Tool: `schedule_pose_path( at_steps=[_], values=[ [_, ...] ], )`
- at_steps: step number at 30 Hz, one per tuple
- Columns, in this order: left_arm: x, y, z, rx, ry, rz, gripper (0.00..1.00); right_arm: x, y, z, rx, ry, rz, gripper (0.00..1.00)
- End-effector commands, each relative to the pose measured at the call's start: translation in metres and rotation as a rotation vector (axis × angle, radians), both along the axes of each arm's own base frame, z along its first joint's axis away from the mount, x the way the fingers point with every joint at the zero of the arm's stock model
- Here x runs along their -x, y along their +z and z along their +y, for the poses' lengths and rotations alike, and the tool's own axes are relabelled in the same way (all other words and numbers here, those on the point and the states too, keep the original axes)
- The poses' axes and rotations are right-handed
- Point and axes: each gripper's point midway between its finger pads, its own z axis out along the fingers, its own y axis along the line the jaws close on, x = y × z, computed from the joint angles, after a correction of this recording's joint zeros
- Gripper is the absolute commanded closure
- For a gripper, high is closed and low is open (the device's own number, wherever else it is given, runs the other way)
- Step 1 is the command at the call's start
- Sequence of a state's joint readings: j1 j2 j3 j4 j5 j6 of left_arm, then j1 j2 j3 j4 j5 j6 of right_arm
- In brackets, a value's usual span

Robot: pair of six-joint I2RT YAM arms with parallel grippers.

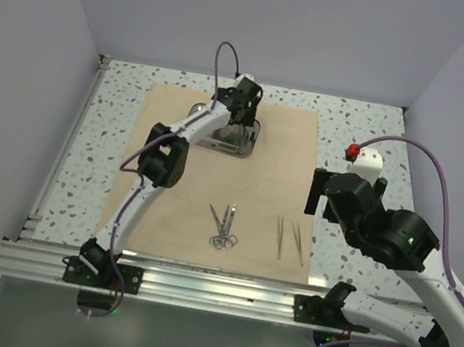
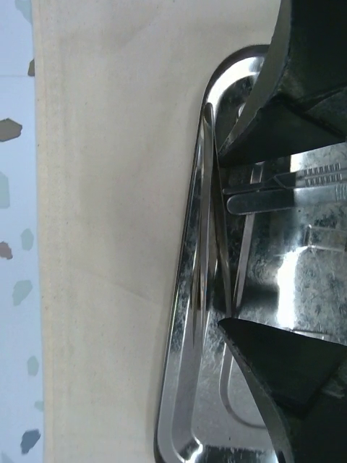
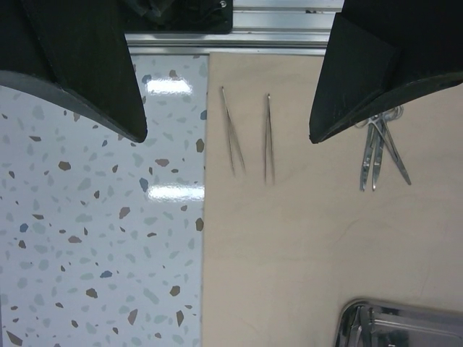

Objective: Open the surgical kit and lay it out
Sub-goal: Pick up the medical item from the container.

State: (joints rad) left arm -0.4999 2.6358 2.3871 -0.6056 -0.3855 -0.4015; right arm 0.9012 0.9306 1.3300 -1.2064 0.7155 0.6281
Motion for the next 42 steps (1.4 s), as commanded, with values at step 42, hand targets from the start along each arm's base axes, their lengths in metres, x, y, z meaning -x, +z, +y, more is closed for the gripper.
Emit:
schedule_pose_path(
  at_steps=[42],
  values=[
    [-0.028,-0.064,0.03,0.038,-0.358,0.05,0.0,-0.002,0.007,0.032,-0.163,-0.012,0.056,0.02]
  ],
)
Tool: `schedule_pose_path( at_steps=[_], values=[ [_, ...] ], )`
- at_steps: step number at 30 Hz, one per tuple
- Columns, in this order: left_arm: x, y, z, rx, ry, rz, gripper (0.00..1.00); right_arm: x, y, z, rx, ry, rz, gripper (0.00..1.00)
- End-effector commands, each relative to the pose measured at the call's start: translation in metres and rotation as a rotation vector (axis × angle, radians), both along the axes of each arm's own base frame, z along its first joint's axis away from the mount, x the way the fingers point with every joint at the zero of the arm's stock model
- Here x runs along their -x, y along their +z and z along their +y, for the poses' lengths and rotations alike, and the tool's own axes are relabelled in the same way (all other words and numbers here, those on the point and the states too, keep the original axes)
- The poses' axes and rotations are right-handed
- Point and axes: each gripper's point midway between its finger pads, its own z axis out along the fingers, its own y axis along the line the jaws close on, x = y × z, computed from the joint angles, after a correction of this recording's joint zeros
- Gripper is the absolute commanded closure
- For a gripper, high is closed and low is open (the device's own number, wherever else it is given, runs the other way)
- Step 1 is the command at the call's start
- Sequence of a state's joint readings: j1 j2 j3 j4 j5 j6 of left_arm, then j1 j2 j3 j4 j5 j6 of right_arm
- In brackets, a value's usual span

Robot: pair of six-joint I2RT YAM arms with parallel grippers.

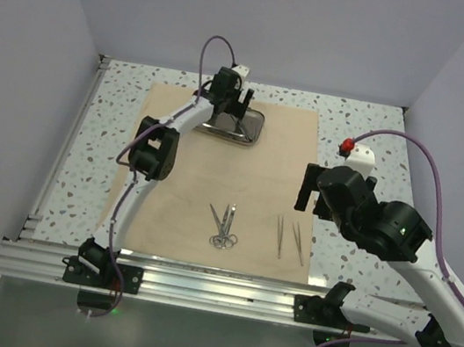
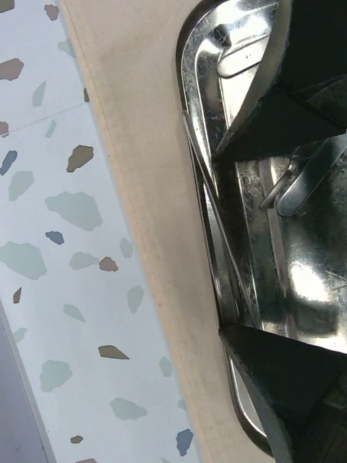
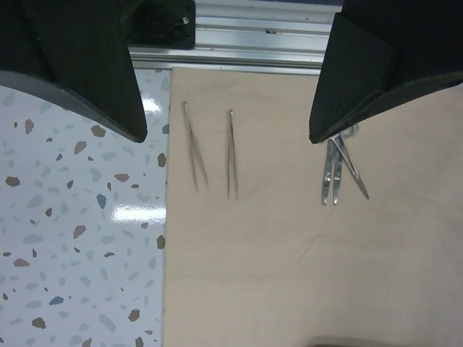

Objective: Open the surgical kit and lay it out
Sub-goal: Pick up the medical item from the container.

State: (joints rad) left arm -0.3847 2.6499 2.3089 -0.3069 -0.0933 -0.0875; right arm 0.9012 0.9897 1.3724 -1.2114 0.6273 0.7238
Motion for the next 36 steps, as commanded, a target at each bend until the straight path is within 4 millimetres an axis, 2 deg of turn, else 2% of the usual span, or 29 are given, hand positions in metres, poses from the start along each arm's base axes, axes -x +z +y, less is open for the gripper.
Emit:
schedule_pose_path(
  at_steps=[1,2,3,4,5,7,8,10,11,13,14,18,21,27,29,30,31,33,34,36],
  values=[
    [0.025,-0.064,0.014,-0.029,-0.056,0.179,0.02,-0.004,0.01,0.009,-0.063,-0.015,-0.01,0.02],
    [0.028,-0.069,0.017,-0.038,-0.052,0.2,0.07,-0.005,0.009,0.01,-0.058,-0.017,-0.008,0.02],
    [0.031,-0.07,0.018,-0.044,-0.055,0.214,0.23,-0.006,0.009,0.011,-0.055,-0.015,-0.008,0.02],
    [0.035,-0.074,0.019,-0.047,-0.056,0.234,0.3,-0.008,0.01,0.013,-0.056,-0.012,-0.01,0.02],
    [0.048,-0.082,0.015,-0.032,-0.087,0.288,0.49,-0.008,0.011,0.014,-0.059,-0.011,-0.013,0.02],
    [0.066,-0.095,0.016,-0.034,-0.092,0.359,0.65,-0.01,0.01,0.018,-0.06,-0.001,-0.018,0.02],
    [0.074,-0.1,0.014,-0.024,-0.104,0.389,0.83,-0.011,0.01,0.018,-0.06,0.0,-0.018,0.02],
    [0.087,-0.104,0.009,-0.008,-0.132,0.434,0.9,-0.013,0.008,0.022,-0.062,0.008,-0.019,0.02],
    [0.096,-0.106,0.013,-0.024,-0.126,0.458,0.98,-0.013,0.008,0.023,-0.065,0.013,-0.019,0.02],
    [0.105,-0.1,0.009,-0.029,-0.145,0.465,1.0,-0.013,0.007,0.026,-0.065,0.025,-0.018,0.02],
    [0.115,-0.106,0.012,-0.039,-0.147,0.492,1.0,-0.014,0.007,0.026,-0.066,0.025,-0.019,0.02],
    [0.135,-0.099,0.013,-0.029,-0.155,0.515,1.0,-0.012,0.008,0.026,-0.08,0.034,-0.029,0.02],
    [0.146,-0.082,0.013,-0.003,-0.167,0.511,1.0,-0.009,0.009,0.021,-0.099,0.031,-0.042,0.02],
    [0.145,-0.029,0.018,0.011,-0.123,0.435,1.0,0.002,0.006,0.011,-0.134,0.026,-0.051,0.02],
    [0.14,-0.004,0.017,0.024,-0.108,0.394,1.0,0.004,0.007,0.008,-0.144,0.03,-0.058,0.02],
    [0.14,0.005,0.015,0.038,-0.096,0.385,1.0,0.005,0.007,0.007,-0.141,0.032,-0.062,0.02],
    [0.141,0.021,0.009,0.044,-0.096,0.367,1.0,0.005,0.009,0.005,-0.138,0.031,-0.068,0.02],
    [0.144,0.038,0.0,0.061,-0.075,0.352,1.0,0.005,0.013,0.001,-0.126,0.034,-0.086,0.02],
    [0.153,0.054,-0.012,0.06,-0.083,0.338,1.0,0.004,0.016,-0.001,-0.123,0.03,-0.095,0.02],
    [0.163,0.067,-0.02,0.06,-0.017,0.327,1.0,0.005,0.023,-0.004,-0.125,0.024,-0.109,0.02]
  ],
)
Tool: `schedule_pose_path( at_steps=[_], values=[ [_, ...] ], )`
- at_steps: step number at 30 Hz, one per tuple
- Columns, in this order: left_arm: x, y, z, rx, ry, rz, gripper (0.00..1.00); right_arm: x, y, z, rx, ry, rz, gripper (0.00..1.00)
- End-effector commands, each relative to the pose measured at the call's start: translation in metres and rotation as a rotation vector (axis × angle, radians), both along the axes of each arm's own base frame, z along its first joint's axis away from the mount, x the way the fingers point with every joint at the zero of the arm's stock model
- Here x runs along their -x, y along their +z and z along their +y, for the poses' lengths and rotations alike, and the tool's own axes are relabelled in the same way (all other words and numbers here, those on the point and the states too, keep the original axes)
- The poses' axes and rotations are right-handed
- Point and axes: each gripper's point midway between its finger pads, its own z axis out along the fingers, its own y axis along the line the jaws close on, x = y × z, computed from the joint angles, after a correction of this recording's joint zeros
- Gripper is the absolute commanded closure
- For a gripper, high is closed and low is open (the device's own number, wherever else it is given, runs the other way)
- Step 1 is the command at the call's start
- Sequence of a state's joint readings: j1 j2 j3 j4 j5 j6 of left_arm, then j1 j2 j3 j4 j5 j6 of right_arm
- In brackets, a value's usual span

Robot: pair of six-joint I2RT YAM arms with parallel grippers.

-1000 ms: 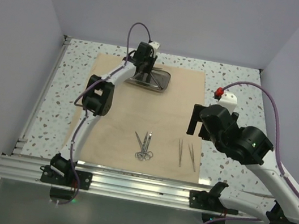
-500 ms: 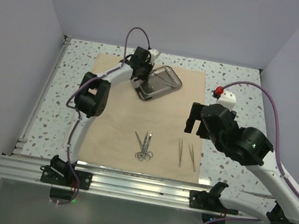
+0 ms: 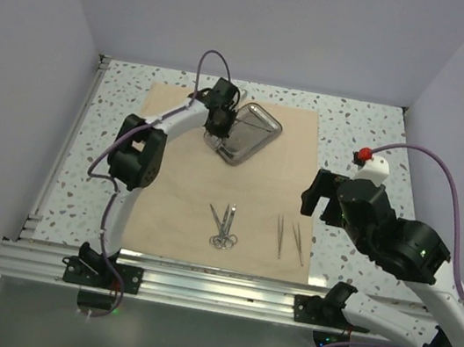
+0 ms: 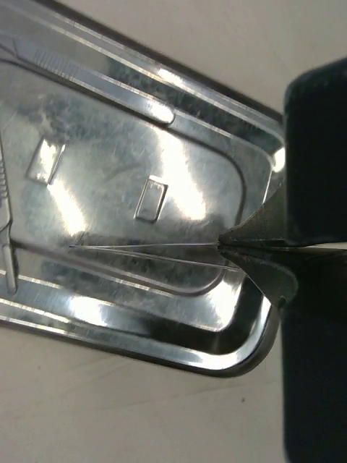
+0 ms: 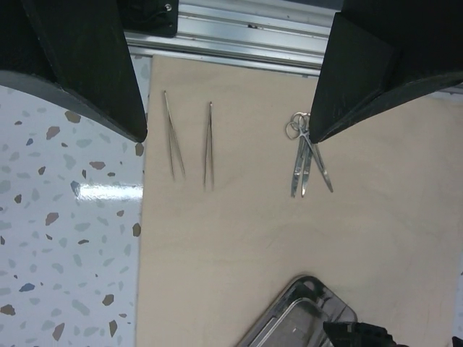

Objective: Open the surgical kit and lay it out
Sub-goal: Pick up the medical item from the container, then place the medical item in the surgical kit.

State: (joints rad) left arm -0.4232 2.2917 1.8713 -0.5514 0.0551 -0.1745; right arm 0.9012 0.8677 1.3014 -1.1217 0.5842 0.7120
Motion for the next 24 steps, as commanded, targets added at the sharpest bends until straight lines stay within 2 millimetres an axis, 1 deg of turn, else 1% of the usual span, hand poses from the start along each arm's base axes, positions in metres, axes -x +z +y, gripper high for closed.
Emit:
schedule_pose_path(
  at_steps=[1,2,3,4,5,6,8,9,11,12,14,15,17,18,19,20,21,23,24],
  values=[
    [0.04,0.069,-0.035,0.022,0.066,-0.026,1.0,-0.004,0.017,-0.007,-0.003,-0.023,-0.051,0.02],
    [0.048,0.073,-0.04,0.019,0.092,-0.024,1.0,-0.003,0.019,-0.009,-0.011,-0.035,-0.051,0.02],
    [0.065,0.086,-0.058,0.066,0.13,-0.013,1.0,-0.001,0.023,-0.014,-0.007,-0.046,-0.049,0.02],
    [0.08,0.081,-0.059,0.059,0.159,0.019,1.0,0.0,0.024,-0.017,-0.004,-0.059,-0.046,0.02],
    [0.091,0.081,-0.065,0.072,0.185,0.035,1.0,0.004,0.027,-0.021,-0.007,-0.066,-0.037,0.02],
    [0.115,0.083,-0.08,0.115,0.223,0.067,1.0,0.006,0.029,-0.023,-0.011,-0.065,-0.035,0.02],
    [0.138,0.083,-0.095,0.147,0.246,0.082,1.0,0.012,0.033,-0.026,-0.033,-0.057,-0.029,0.02],
    [0.162,0.082,-0.112,0.165,0.259,0.104,1.0,0.017,0.034,-0.03,-0.037,-0.052,-0.025,0.02],
    [0.181,0.078,-0.128,0.177,0.304,0.121,1.0,0.027,0.038,-0.037,-0.056,-0.044,-0.019,0.02],
    [0.202,0.069,-0.139,0.152,0.292,0.146,1.0,0.032,0.041,-0.043,-0.076,-0.043,-0.028,0.02],
    [0.224,0.061,-0.154,0.153,0.299,0.178,1.0,0.041,0.044,-0.05,-0.087,-0.031,-0.025,0.02],
    [0.244,0.053,-0.169,0.154,0.306,0.207,1.0,0.045,0.046,-0.053,-0.095,-0.025,-0.028,0.01],
    [0.262,0.049,-0.185,0.181,0.342,0.235,1.0,0.056,0.047,-0.059,-0.109,0.002,-0.02,0.02],
    [0.279,0.045,-0.201,0.188,0.319,0.244,1.0,0.059,0.047,-0.061,-0.109,0.013,-0.015,0.02],
    [0.286,0.043,-0.208,0.191,0.324,0.252,1.0,0.063,0.047,-0.063,-0.108,0.026,-0.013,0.02],
    [0.3,0.041,-0.22,0.204,0.329,0.268,1.0,0.067,0.047,-0.066,-0.105,0.035,-0.005,0.02],
    [0.304,0.037,-0.229,0.206,0.333,0.275,1.0,0.07,0.047,-0.066,-0.107,0.049,0.002,0.02],
    [0.312,0.032,-0.241,0.219,0.343,0.297,1.0,0.076,0.049,-0.072,-0.103,0.066,0.0,0.02],
    [0.317,0.026,-0.25,0.221,0.336,0.306,1.0,0.079,0.049,-0.073,-0.104,0.073,0.0,0.02]
  ],
)
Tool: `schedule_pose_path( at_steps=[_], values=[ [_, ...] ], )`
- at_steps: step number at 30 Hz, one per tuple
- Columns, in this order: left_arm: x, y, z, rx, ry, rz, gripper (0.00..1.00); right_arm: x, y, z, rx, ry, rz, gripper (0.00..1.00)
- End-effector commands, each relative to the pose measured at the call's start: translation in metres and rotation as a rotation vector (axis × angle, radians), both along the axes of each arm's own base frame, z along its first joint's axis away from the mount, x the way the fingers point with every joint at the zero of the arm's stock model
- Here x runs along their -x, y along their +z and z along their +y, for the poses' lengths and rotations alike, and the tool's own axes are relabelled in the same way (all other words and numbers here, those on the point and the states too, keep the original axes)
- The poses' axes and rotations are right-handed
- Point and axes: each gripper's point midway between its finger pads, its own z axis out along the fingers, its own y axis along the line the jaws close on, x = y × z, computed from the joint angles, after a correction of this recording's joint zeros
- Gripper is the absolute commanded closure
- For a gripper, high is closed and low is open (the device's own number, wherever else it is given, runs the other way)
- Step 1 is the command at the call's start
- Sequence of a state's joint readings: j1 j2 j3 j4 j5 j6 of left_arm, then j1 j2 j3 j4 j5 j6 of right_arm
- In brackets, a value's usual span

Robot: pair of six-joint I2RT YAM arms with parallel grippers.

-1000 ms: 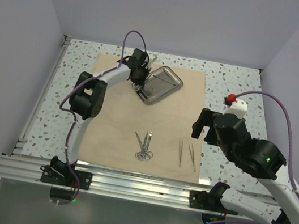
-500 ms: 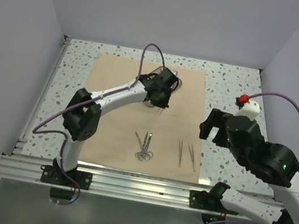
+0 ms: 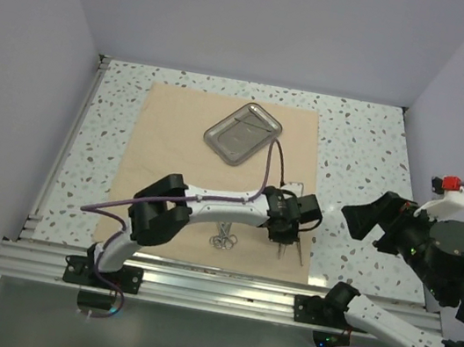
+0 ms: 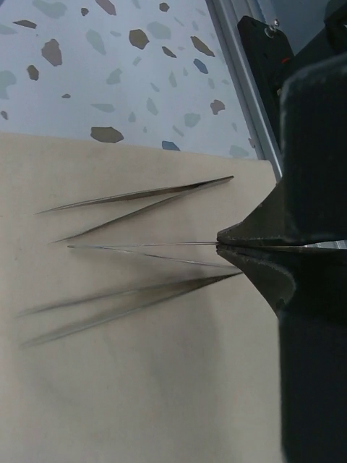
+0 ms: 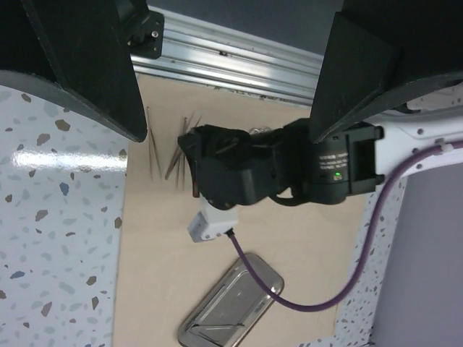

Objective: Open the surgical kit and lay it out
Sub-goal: Place the medical item in the surgical kit.

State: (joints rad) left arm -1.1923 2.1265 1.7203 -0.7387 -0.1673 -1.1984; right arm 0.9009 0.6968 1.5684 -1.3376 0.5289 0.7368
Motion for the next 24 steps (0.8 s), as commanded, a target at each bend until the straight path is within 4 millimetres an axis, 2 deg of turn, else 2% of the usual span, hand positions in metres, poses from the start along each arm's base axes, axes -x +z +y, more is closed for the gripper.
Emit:
schedule_pose_path(
  at_steps=[1,2,3,4,5,6,7,8,10,11,13,14,16,17,19,20,24],
  values=[
    [0.003,0.003,-0.028,0.062,0.105,0.034,0.97,0.025,-0.025,-0.021,0.113,0.051,0.095,0.01],
    [0.004,0.002,-0.031,0.064,0.101,0.04,0.9,0.028,-0.025,-0.024,0.119,0.054,0.097,0.02],
    [0.003,0.007,-0.033,0.06,0.103,0.037,0.67,0.029,-0.025,-0.025,0.119,0.056,0.098,0.02],
    [-0.001,0.011,-0.031,0.049,0.116,0.018,0.55,0.031,-0.024,-0.026,0.117,0.06,0.098,0.02],
    [-0.004,0.026,-0.031,0.066,0.123,0.0,0.43,0.033,-0.023,-0.028,0.113,0.063,0.096,0.02],
    [-0.006,0.033,-0.024,0.05,0.131,-0.011,0.15,0.033,-0.023,-0.028,0.111,0.06,0.098,0.02],
    [-0.013,0.04,-0.017,0.043,0.149,-0.043,0.09,0.033,-0.022,-0.029,0.104,0.054,0.095,0.02],
    [-0.022,0.054,-0.006,0.049,0.168,-0.063,0.07,0.032,-0.022,-0.028,0.098,0.052,0.093,0.02],
    [-0.037,0.064,0.02,0.01,0.212,-0.096,0.07,0.029,-0.023,-0.027,0.098,0.038,0.092,0.02],
    [-0.053,0.073,0.043,0.0,0.257,-0.113,0.06,0.026,-0.02,-0.024,0.085,0.03,0.079,0.02],
    [-0.074,0.078,0.073,-0.023,0.314,-0.146,0.09,0.02,-0.021,-0.021,0.078,0.011,0.077,0.02],
    [-0.095,0.08,0.1,-0.03,0.361,-0.159,0.1,0.015,-0.017,-0.02,0.067,-0.012,0.06,0.02],
    [-0.12,0.08,0.127,-0.048,0.404,-0.178,0.14,0.007,-0.017,-0.015,0.067,-0.032,0.057,0.02],
    [-0.142,0.078,0.152,-0.077,0.44,-0.186,0.14,0.002,-0.013,-0.012,0.055,-0.045,0.039,0.02],
    [-0.166,0.073,0.174,-0.109,0.463,-0.193,0.15,-0.007,-0.014,-0.006,0.069,-0.065,0.041,0.02],
    [-0.188,0.067,0.192,-0.139,0.48,-0.195,0.15,-0.012,-0.012,-0.003,0.064,-0.075,0.034,0.02],
    [-0.235,0.047,0.22,-0.2,0.488,-0.18,0.15,-0.027,-0.011,0.006,0.08,-0.12,0.029,0.02]
  ],
)
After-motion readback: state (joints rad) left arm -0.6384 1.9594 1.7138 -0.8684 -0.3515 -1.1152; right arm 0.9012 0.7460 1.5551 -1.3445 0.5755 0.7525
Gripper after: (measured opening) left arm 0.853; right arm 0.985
